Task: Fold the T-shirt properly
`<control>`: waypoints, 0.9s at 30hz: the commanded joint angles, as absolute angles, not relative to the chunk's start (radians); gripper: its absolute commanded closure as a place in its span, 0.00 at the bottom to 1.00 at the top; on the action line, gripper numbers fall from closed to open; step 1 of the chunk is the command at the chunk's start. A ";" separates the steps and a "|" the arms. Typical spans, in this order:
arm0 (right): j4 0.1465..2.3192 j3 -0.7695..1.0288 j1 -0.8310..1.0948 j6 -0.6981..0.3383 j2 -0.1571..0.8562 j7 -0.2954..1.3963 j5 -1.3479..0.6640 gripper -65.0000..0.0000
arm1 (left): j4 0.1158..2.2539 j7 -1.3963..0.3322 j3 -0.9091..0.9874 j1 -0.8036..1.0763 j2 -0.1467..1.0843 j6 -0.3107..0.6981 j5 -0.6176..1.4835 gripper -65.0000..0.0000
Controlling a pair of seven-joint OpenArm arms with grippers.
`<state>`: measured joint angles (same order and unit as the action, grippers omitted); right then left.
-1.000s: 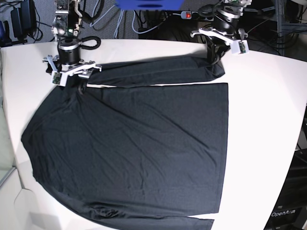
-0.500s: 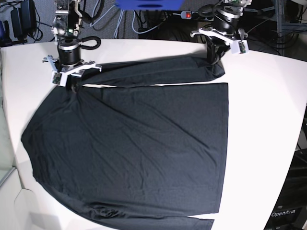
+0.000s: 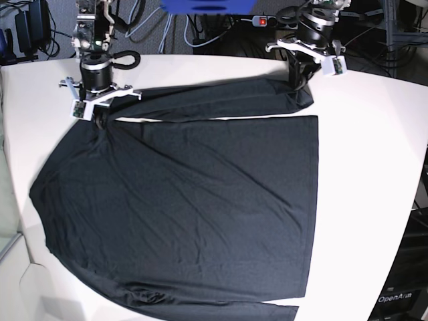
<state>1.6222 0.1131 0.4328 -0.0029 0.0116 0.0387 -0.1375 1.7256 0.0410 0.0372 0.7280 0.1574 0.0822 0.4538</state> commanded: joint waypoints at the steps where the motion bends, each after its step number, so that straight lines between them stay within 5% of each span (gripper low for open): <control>1: 1.641 0.117 0.432 -0.001 0.019 0.010 -0.134 1.00 | 1.739 0.067 0.038 0.736 0.159 0.091 0.455 1.00; 23: 1.701 0.122 0.437 -0.001 0.015 0.015 -0.133 1.00 | 1.742 0.067 0.038 0.734 0.156 0.091 0.455 1.00; 27: 1.699 0.122 0.440 0.001 0.013 0.015 -0.133 0.87 | 1.742 0.067 0.038 0.734 0.156 0.091 0.455 1.00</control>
